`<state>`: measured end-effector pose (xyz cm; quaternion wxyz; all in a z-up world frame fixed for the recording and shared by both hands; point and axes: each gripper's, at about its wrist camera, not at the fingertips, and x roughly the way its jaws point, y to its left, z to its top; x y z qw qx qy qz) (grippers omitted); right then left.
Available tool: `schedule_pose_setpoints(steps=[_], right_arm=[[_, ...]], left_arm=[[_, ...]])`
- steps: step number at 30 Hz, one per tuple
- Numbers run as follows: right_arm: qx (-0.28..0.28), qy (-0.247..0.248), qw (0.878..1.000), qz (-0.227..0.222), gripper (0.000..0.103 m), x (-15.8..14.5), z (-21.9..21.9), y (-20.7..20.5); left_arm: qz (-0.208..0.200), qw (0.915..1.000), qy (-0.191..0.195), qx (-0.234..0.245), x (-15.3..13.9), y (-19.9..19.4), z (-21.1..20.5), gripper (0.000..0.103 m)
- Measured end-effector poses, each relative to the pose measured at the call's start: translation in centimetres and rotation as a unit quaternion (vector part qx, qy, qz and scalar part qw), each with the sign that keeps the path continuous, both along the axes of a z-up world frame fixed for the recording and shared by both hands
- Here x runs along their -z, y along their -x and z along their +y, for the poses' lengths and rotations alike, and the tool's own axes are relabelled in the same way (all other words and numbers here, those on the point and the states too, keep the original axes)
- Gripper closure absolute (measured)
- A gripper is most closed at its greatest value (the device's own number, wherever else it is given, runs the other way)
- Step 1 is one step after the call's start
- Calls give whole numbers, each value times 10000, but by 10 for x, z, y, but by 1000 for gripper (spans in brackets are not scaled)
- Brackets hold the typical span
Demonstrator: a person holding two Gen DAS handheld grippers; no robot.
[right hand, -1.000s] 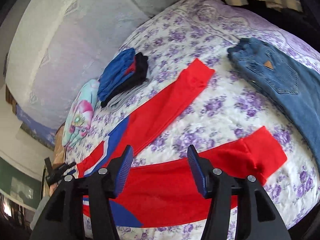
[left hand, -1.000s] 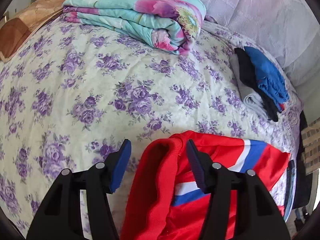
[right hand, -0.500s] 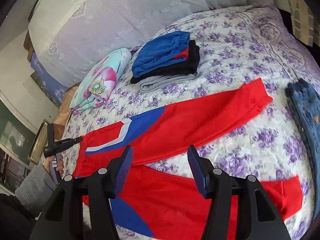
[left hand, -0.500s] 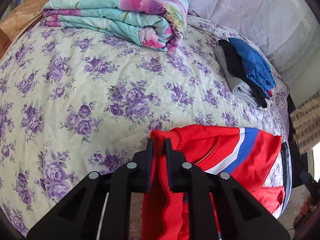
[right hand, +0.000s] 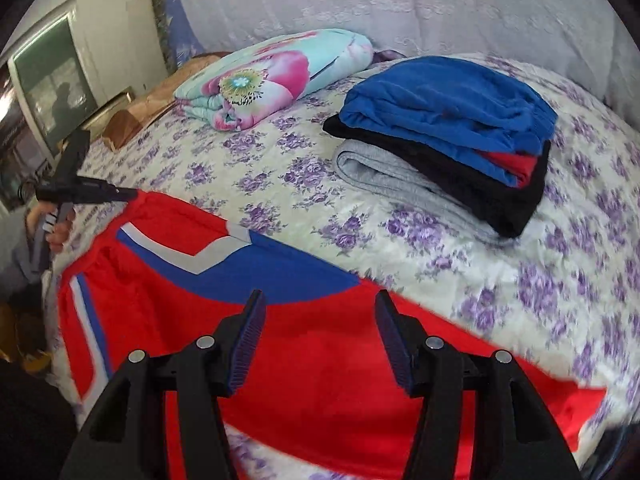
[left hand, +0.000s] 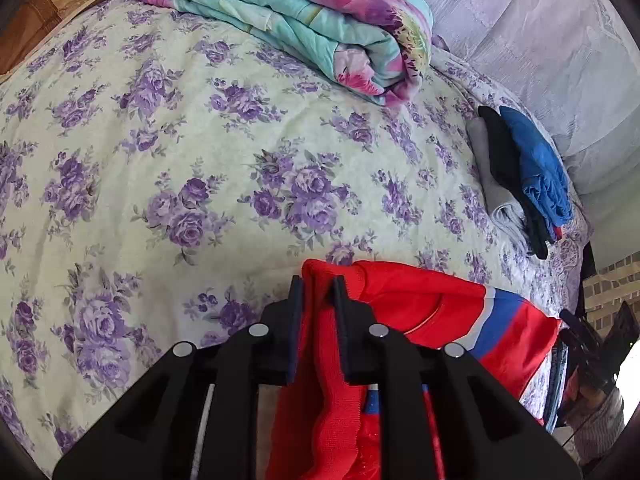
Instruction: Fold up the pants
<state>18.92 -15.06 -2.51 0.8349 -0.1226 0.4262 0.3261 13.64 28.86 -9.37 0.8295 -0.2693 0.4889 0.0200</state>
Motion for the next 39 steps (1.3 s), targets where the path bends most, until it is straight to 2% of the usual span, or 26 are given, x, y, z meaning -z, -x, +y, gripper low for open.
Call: schedule_pose_setpoints(steps=[2, 5, 10, 11, 13, 14, 16, 19, 21, 26, 32, 34, 36, 39], right_arm=[[-403, 284, 9985, -238, 46, 17, 10, -18], [-1178, 678, 9906, -169, 46, 45, 26, -38], [-2526, 1143, 9605, 236, 46, 72, 47, -48], [-2721, 1186, 9546, 263, 49, 72, 48, -47], [-3053, 1290, 9425, 427, 74, 73, 48, -46], [-3154, 1327, 9382, 517, 80, 72, 47, -44], [-3217, 1387, 9346, 612, 94, 70, 48, -39], [-3134, 1401, 9373, 598, 97, 64, 47, -33], [-2991, 1376, 9425, 580, 97, 59, 43, -31], [-2787, 1372, 9495, 451, 98, 47, 40, -26], [-2727, 1348, 9518, 393, 98, 36, 39, -23], [-2720, 1369, 9518, 360, 98, 33, 41, -23], [-2706, 1372, 9523, 334, 98, 31, 42, -22], [-2673, 1359, 9536, 266, 98, 24, 42, -18]], left_arm=[[60, 9999, -151, -28, -1, 1, -4, 87], [122, 9994, -326, -40, -1, 3, -11, 86], [147, 9989, -430, 82, -1, 3, -13, 85], [160, 9989, -422, 136, -1, 2, -12, 85], [211, 9986, -390, 274, 1, -1, -11, 85], [226, 9985, -364, 342, 2, -4, -9, 85], [280, 9982, -327, 420, 4, -8, -6, 83], [246, 9985, -255, 427, 1, -15, -2, 81], [222, 9987, -253, 386, 0, -19, -1, 71], [290, 9974, -280, 594, 7, -28, -10, 71], [280, 9949, -347, 902, 5, -31, -12, 75], [265, 9939, -357, 1010, 2, -30, -12, 79], [212, 9929, -361, 1111, -4, -28, -13, 87], [62, 9926, -318, 1169, -16, -21, -13, 91]])
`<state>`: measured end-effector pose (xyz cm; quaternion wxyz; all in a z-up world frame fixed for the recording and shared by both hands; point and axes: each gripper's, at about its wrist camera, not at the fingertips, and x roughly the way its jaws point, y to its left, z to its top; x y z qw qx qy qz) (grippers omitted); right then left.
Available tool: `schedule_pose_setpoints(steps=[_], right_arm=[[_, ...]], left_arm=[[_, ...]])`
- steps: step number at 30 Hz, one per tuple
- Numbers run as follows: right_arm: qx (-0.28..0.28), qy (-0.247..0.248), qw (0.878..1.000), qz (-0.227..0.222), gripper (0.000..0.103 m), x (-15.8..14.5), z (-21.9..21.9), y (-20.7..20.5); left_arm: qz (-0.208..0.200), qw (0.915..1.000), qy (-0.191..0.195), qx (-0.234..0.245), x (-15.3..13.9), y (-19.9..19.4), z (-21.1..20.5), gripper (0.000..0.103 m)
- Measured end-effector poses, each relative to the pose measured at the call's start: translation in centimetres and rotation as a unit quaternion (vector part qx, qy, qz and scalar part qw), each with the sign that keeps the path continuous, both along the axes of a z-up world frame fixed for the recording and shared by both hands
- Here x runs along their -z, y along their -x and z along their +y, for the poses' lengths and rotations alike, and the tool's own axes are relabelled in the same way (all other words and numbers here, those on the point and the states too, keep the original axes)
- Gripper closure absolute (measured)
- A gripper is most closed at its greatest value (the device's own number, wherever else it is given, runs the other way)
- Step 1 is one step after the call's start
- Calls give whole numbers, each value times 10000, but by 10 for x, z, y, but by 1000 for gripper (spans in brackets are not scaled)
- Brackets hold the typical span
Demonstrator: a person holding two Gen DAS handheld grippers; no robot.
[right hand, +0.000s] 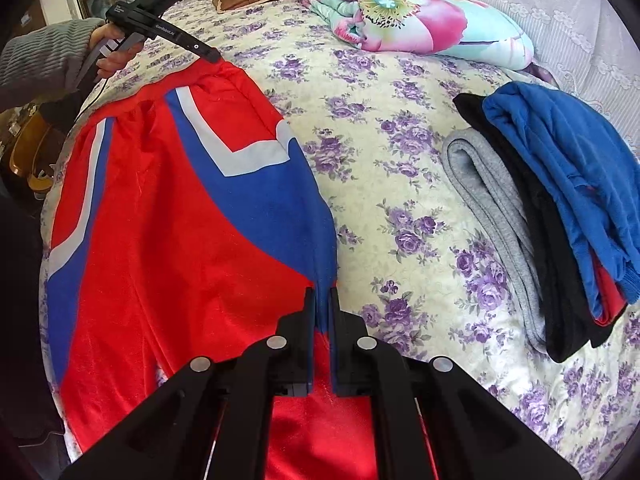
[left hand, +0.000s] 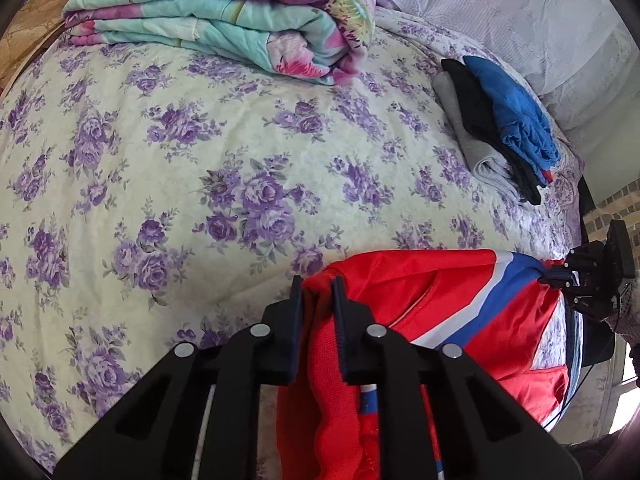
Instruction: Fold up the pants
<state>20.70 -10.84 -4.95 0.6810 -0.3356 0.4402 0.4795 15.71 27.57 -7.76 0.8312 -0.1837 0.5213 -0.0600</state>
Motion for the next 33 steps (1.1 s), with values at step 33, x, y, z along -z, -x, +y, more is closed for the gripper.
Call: schedule_pose_setpoints(steps=[33], right_arm=[[895, 73, 9959, -128, 98, 4, -48, 252]], left_arm=[[437, 9869, 1549, 81, -13, 215, -6, 78]])
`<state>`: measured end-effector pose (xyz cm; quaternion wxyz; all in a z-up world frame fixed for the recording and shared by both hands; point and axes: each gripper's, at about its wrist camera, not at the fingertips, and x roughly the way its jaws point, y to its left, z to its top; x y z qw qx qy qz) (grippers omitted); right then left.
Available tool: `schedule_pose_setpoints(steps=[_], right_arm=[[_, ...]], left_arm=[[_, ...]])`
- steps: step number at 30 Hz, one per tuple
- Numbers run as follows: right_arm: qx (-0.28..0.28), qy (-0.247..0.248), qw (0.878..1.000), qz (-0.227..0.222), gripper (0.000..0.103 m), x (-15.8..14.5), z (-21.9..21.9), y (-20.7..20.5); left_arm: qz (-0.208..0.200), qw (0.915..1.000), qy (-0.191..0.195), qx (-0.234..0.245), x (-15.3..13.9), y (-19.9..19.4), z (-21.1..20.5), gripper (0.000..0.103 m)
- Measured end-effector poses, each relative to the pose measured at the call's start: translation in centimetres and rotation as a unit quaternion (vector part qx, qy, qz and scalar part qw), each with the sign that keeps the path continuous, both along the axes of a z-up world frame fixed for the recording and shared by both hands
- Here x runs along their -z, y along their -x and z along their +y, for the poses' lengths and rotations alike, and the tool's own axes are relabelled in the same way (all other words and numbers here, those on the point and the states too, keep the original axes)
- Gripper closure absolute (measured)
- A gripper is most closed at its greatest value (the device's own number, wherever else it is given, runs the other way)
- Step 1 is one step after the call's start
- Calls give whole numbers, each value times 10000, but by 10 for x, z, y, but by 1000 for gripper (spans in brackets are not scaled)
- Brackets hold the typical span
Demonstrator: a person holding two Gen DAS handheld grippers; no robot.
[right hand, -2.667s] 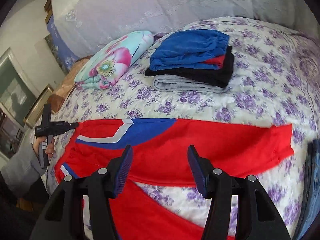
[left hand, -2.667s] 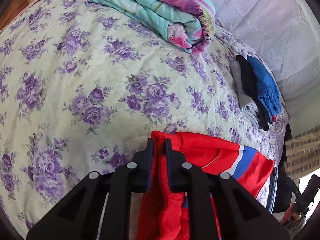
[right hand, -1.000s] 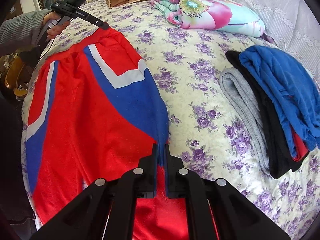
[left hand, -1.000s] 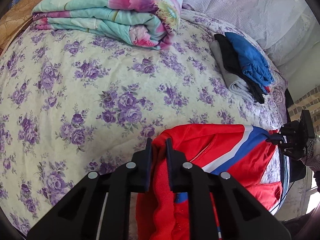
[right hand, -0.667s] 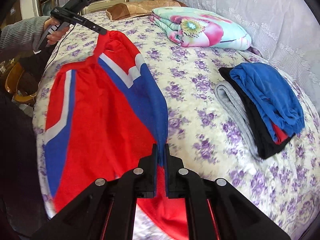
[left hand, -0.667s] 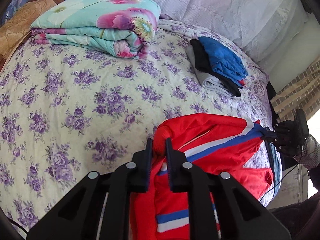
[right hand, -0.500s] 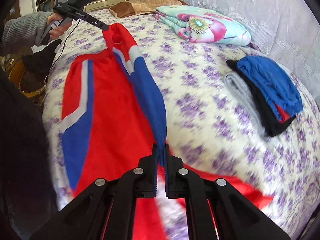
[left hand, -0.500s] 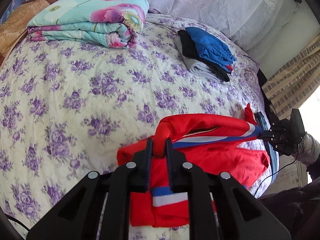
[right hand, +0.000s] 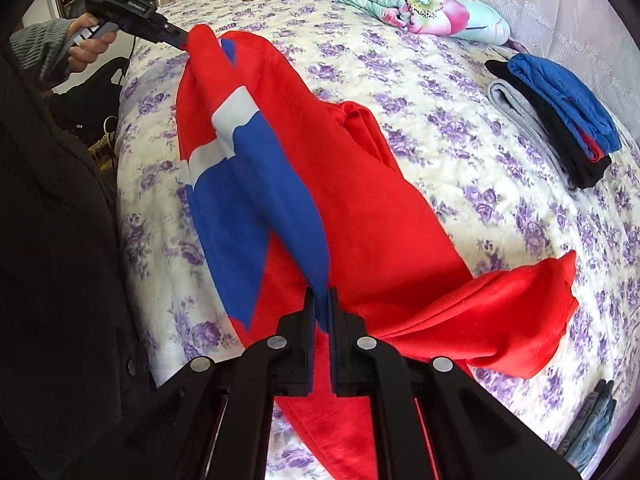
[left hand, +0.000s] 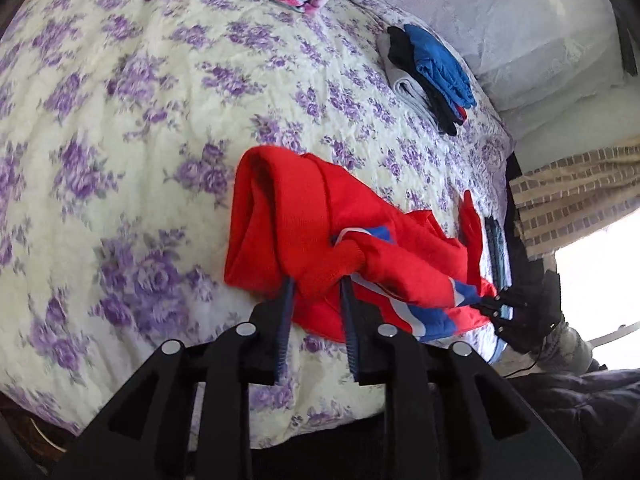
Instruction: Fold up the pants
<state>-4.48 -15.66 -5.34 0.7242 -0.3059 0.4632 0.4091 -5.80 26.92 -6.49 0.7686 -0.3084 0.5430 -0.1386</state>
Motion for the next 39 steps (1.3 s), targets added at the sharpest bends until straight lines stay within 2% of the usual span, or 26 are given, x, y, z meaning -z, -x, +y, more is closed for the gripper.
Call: schedule_pose_setpoints(steps=[1, 3, 7, 10, 13, 14, 15, 16, 17, 20, 22, 24, 25, 26, 27, 28, 29, 31, 35, 36, 39], right_arm=[[-10, 17, 10000, -5, 98, 1, 0, 1], [-24, 46, 10000, 2, 98, 3, 0, 2], [-3, 25, 10000, -18, 98, 4, 0, 5], [43, -9, 10000, -22, 98, 4, 0, 5], [87, -50, 9999, 9, 98, 5, -2, 4], [86, -49, 10000, 6, 98, 5, -2, 5], [84, -46, 10000, -2, 98, 5, -2, 5], [84, -47, 10000, -14, 98, 4, -2, 5], [89, -54, 9999, -25, 98, 4, -1, 5], [90, -107, 9998, -127, 98, -3, -1, 8], [112, -171, 9996, -171, 98, -8, -2, 11], [142, -182, 9997, -94, 98, -7, -1, 14], [165, -154, 9997, 12, 98, -1, -1, 15], [178, -122, 9997, 108, 98, 5, 0, 16], [167, -90, 9996, 201, 98, 14, 1, 20], [174, -64, 9994, 288, 98, 21, 3, 22], [232, -46, 9992, 337, 98, 27, 4, 25], [405, -120, 9984, 375, 98, 32, 4, 25], [694, -251, 9960, 495, 96, 34, 1, 22], [740, -276, 9956, 512, 96, 35, 1, 22], [835, -325, 9945, 541, 96, 37, 0, 21]], left_arm=[[83, 9993, 319, -174, 4, 5, 3, 74], [215, 9965, 670, -457, 9, 12, 7, 61], [383, 9821, 1605, -909, 20, 27, 5, 55], [443, 9780, 1699, -1121, 28, 30, -4, 47], [502, 9710, 1887, -1382, 40, 25, -6, 48], [450, 9698, 1943, -1404, 39, 20, -8, 53], [374, 9708, 1924, -1380, 36, 16, -10, 67], [311, 9742, 1800, -1325, 31, 9, -12, 72], [241, 9782, 1617, -1278, 25, 3, -13, 84], [-159, 9833, 1378, -1178, 5, -10, -9, 89], [-433, 9864, 1231, -999, -9, -13, -8, 89], [-355, 9919, 937, -785, -6, -13, -10, 89], [-194, 9948, 746, -671, 3, -13, -11, 89], [133, 9962, 609, -613, 22, -10, -8, 89], [443, 9950, 614, -646, 40, -7, -4, 89], [643, 9916, 814, -779, 54, -1, 0, 89], [674, 9889, 988, -877, 59, 3, 3, 89], [576, 9890, 1024, -903, 50, 7, 4, 87], [430, 9930, 692, -856, 25, 12, 16, 70], [376, 9930, 627, -929, 18, 13, 23, 69], [19, 9916, 769, -1035, -5, 16, 36, 69]])
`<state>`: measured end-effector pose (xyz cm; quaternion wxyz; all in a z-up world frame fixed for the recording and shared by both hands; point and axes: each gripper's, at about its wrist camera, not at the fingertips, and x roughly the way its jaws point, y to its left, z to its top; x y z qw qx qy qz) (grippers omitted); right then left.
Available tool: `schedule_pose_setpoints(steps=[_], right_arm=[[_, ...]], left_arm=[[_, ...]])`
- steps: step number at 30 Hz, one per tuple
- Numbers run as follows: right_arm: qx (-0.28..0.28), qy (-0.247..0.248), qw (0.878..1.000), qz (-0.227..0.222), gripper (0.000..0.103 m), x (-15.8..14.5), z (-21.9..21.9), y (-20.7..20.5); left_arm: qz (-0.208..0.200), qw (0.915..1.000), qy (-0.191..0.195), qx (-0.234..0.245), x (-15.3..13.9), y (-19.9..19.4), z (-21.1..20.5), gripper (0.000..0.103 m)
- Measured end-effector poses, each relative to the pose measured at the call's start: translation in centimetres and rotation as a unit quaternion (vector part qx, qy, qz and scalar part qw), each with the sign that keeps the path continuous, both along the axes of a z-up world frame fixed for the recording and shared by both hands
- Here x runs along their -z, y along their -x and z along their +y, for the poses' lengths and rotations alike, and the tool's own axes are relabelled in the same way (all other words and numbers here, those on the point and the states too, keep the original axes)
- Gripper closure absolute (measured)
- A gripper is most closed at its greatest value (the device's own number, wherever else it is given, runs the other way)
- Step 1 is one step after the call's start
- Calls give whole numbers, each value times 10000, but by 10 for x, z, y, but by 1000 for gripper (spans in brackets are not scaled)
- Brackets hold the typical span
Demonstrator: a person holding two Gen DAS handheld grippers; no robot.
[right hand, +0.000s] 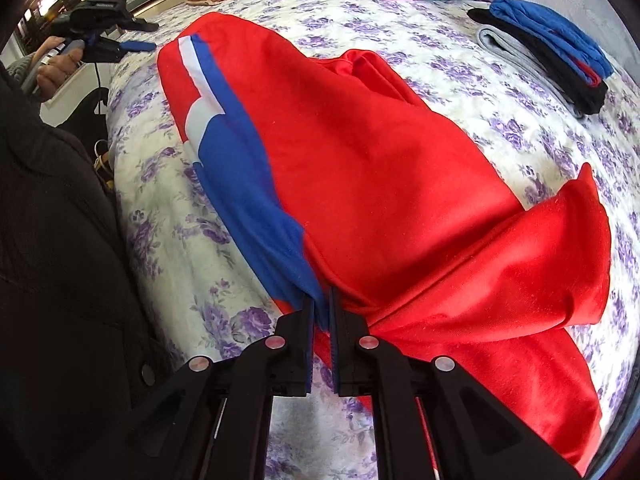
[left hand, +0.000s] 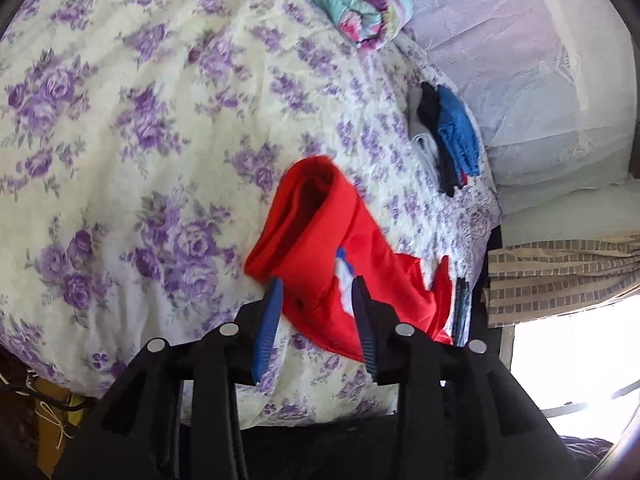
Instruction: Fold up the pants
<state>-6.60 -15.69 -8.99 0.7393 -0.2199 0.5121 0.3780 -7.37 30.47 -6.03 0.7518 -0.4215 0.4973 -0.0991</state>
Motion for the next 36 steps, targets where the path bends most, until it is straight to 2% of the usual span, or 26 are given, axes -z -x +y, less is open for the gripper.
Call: schedule_pose_setpoints(steps=[3, 5, 6, 7, 8, 10, 11, 13, 15, 17, 19, 21, 24, 26, 30, 32, 33, 34, 36], right_arm=[[121, -55, 9999, 17, 94, 2, -4, -1], [189, -103, 9997, 63, 87, -1, -6, 0], [213, -130, 9996, 108, 75, -3, -7, 1], [220, -179, 9995, 170, 60, -7, -9, 3], [224, -237, 9993, 179, 57, -13, -12, 7], [289, -329, 9990, 104, 54, -26, -19, 13], [401, -380, 9984, 70, 54, -33, -25, 15], [841, -631, 9944, -118, 54, -52, -39, 12], [1779, -999, 9777, -501, 52, -73, -58, -3], [2789, -986, 9510, -903, 47, -82, -67, -25], [3407, -779, 9291, -1207, 47, -81, -64, -44], [3901, -366, 9075, -1516, 48, -71, -53, -62], [4450, -199, 8844, -1393, 48, -44, -44, -86], [4515, -14, 8839, -1219, 49, -24, -37, -97], [4354, 738, 8882, -1266, 51, 4, -24, -111], [4259, 956, 8911, -1244, 68, 16, -24, -114], [4233, 981, 8923, -1222, 82, 18, -26, -112], [4265, 951, 8915, -1200, 91, 16, -31, -110], [4452, 601, 8859, -1159, 96, 6, -47, -102]], left_arm=[[-434, 9978, 142, 470, -16, -15, -30, 67], [-437, 9947, 162, 918, -9, -31, -63, 62], [-371, 9931, 65, 1106, -3, -37, -80, 55], [-256, 9911, -66, 1306, 6, -41, -94, 53], [-74, 9879, -308, 1519, 21, -46, -109, 53], [336, 9835, -676, 1642, 49, -44, -119, 53], [507, 9835, -659, 1605, 61, -42, -119, 54], [506, 9883, -396, 1385, 67, -38, -109, 54], [511, 9898, -297, 1299, 67, -38, -104, 54], [559, 9891, -283, 1336, 70, -39, -104, 53], [578, 9879, -308, 1403, 68, -43, -107, 51], [568, 9866, -350, 1490, 66, -44, -107, 50], [556, 9850, -371, 1594, 65, -43, -111, 50], [562, 9841, -352, 1651, 65, -44, -110, 50], [650, 9832, -286, 1682, 68, -51, -111, 50], [695, 9825, -279, 1706, 69, -53, -111, 50], [716, 9823, -271, 1712, 69, -54, -111, 50], [734, 9822, -252, 1711, 69, -55, -111, 50], [776, 9823, -189, 1693, 71, -56, -110, 50]])
